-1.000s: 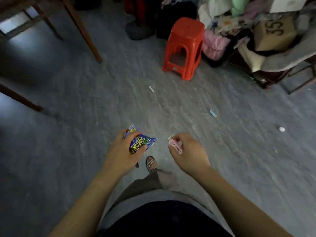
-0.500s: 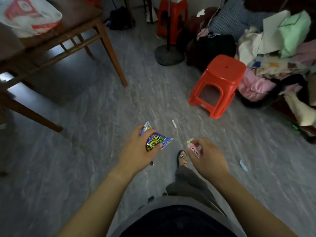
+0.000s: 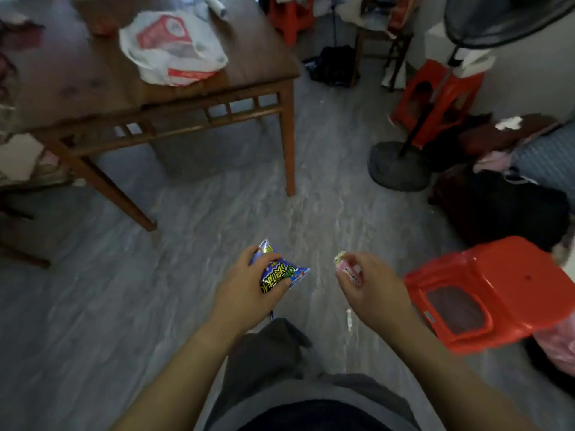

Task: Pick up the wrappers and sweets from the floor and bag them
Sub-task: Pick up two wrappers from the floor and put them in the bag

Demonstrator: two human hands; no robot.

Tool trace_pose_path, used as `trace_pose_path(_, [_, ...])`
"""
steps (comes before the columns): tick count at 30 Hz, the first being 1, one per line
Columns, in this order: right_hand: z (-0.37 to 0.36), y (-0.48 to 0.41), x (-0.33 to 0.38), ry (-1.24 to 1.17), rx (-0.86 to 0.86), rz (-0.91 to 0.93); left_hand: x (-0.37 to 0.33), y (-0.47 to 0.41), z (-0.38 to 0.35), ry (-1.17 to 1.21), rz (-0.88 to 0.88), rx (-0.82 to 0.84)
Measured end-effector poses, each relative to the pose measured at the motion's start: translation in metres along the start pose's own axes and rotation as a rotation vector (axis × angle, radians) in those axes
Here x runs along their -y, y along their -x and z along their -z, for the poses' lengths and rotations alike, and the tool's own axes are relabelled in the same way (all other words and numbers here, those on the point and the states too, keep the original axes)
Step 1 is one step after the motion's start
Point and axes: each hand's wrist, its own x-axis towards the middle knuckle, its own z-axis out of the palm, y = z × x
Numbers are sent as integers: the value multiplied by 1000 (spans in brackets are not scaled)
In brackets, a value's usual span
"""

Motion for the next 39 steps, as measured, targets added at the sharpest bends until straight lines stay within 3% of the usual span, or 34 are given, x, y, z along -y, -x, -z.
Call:
trace_pose_path(7, [-48,-185,68,-36,144,208,66,-122,67,23,205,-161])
trace_pose_path(15, [-70,-372,154,-71,238,327,111,-282,178,-69,224,-175])
trace_pose_path(22, [-97,-495,185,-91,264,315,134,-404,220,-58,240,-165])
trace_pose_path(29, [-108,-673,240,-123,258,458,163,-550,282,-58,235,-342])
trace_pose_path(39, [-109,-808,284,-112,445,528,194,-690,339,-316,322,-217])
